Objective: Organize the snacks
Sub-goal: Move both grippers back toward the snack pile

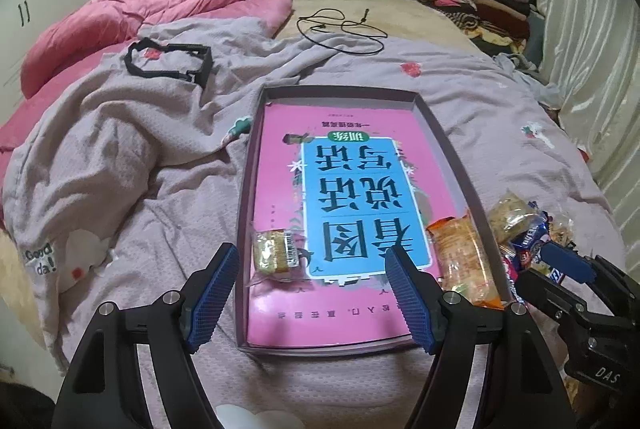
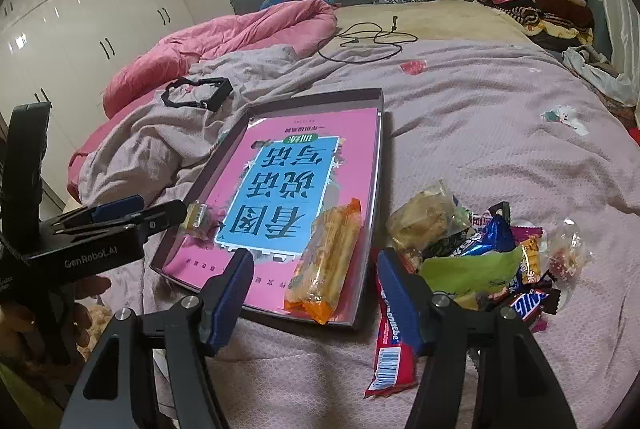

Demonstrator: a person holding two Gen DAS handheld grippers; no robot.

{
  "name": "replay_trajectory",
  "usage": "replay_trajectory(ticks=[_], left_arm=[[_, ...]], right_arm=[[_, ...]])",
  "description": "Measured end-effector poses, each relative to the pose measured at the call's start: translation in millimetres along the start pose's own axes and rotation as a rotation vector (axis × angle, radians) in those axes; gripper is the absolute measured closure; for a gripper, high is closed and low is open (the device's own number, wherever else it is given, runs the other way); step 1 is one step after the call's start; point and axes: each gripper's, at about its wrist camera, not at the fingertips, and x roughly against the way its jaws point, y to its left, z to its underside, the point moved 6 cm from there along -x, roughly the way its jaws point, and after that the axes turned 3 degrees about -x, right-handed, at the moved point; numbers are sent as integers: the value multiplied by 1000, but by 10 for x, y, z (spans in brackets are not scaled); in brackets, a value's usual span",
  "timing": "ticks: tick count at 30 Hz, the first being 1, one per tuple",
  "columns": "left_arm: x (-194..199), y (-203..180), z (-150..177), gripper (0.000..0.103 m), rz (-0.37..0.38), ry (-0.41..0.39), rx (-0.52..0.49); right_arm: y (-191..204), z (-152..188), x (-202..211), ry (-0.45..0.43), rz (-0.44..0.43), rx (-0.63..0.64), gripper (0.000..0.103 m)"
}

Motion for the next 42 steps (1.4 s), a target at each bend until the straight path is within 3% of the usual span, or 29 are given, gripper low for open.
replay_trajectory(ticks=[20,31,42], left_arm=[[237,-360,-43,26,94,-17,-45],[393,-589,-51,26,148,-25,-65],[436,-917,24,26,226,18,-95]], right_arm=[[-211,-161,424,-125,23,-15,32],[-528,-213,687,-177,61,-66,30],[-853,-225,875,-204,97,-118,30]])
